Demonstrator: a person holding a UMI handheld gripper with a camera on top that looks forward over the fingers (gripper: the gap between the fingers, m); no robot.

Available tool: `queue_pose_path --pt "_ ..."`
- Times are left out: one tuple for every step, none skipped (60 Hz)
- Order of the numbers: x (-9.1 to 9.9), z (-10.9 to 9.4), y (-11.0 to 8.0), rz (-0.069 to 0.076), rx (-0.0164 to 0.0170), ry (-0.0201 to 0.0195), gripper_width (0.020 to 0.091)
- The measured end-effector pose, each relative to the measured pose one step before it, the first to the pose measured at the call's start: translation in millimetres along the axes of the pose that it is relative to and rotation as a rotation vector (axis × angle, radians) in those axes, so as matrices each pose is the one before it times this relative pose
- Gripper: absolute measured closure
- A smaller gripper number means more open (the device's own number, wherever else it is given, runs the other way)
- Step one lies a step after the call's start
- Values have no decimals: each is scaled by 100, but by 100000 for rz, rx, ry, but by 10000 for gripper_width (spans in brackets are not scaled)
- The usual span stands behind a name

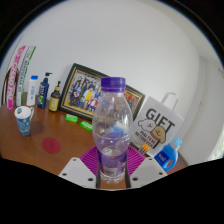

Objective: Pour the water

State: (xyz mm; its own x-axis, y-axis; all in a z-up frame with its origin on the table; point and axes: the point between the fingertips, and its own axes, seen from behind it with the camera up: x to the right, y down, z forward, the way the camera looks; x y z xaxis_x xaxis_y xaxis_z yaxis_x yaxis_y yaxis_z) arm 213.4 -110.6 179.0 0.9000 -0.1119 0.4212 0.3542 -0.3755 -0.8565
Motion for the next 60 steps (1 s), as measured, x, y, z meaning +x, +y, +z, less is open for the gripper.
queue_pose_path --pt "-170 114 -816 -2964 356 957 777" --pt "-175 132 -824 -3169 410 1078 776" --pt "-154 144 -824 -3270 380 1092 777" --pt "125 200 -628 -3213 948 373 777" --pt "-12 175 -588 -3486 641 556 776" --pt "-281 128 -806 -3832 145 888 777" --pt "-370 58 -981 -4014 -487 1244 774" --pt "-256 114 -777 -3838 182 810 775" --pt "-269 99 -813 -3725 190 779 776" --pt "-292 72 -813 -3674 332 646 776" --pt "-349 126 -784 -3801 289 522 776" --pt "-343 71 -761 -3731 345 477 775" --pt "-384 88 -821 -3614 481 377 775" --pt "-359 76 -795 -3596 574 402 776" --pt "-328 89 -722 -3784 533 419 776" --pt "-334 115 -740 -4083 461 459 775" --pt "-324 127 -701 -4265 438 486 776" --pt "-194 243 -268 -4185 1502 354 776" --pt "-279 174 -559 -4667 7 671 775" --pt "-310 -143 -763 -5251 -1325 1256 775" --pt "-207 130 -468 -4929 -417 884 775" --pt "-196 95 -560 -4575 -285 844 777" --pt "-213 97 -593 -4054 26 714 777" --pt "-205 86 -578 -3746 197 515 776" --pt "-198 80 -584 -3588 290 475 775" --pt "-228 443 -278 -3493 865 507 775" --pt "-204 155 -514 -3686 104 339 774" --pt "-164 -115 -428 -4092 -297 304 776" --pt "-167 107 -400 -3965 -70 153 774" --pt "-143 137 -419 -3799 36 314 772" --pt "-157 95 -429 -3554 203 325 771" --pt "-77 128 -445 -3526 329 438 773" --pt "-52 118 -419 -3599 371 499 772" --pt "-71 121 -367 -3792 326 548 772" --pt "-74 99 -306 -4008 205 529 770" --pt "-133 211 -275 -3922 876 426 770" --pt "-48 51 -351 -4057 377 378 773" --pt "-101 39 -352 -3749 519 414 772" --pt "-106 56 -398 -3697 737 289 772" --pt "-70 78 -389 -3505 871 174 773" --pt "-83 58 -355 -3309 762 84 772" --pt "-67 45 -322 -2903 700 103 773" --pt "-20 32 -278 -2502 595 122 770" --pt "-125 124 -267 -1831 501 245 772" --pt "-63 26 -298 -1732 298 -208 772" --pt "-71 29 -132 -1551 88 -260 773" --pt "-50 -5 -76 -1048 -172 -277 774" --pt "-81 12 -11 -487 -371 -265 772" --pt "-73 0 9 13 -334 -367 771" --pt "-105 6 27 449 -228 -519 770" --pt "-171 92 61 828 4 -507 771" --pt "-101 -10 71 988 -406 -652 772" --pt "-78 -54 84 998 -383 -664 769" --pt "-15 -52 73 1062 -246 -501 771" --pt "-50 -36 29 1360 253 -276 771" --pt "26 -27 -22 1519 276 -65 769" --pt "128 -74 16 1552 323 -39 769" --pt "117 -122 45 1705 302 -114 771" --pt "126 -132 30 2046 423 -190 769" --pt "120 -147 22 2473 572 -377 772"
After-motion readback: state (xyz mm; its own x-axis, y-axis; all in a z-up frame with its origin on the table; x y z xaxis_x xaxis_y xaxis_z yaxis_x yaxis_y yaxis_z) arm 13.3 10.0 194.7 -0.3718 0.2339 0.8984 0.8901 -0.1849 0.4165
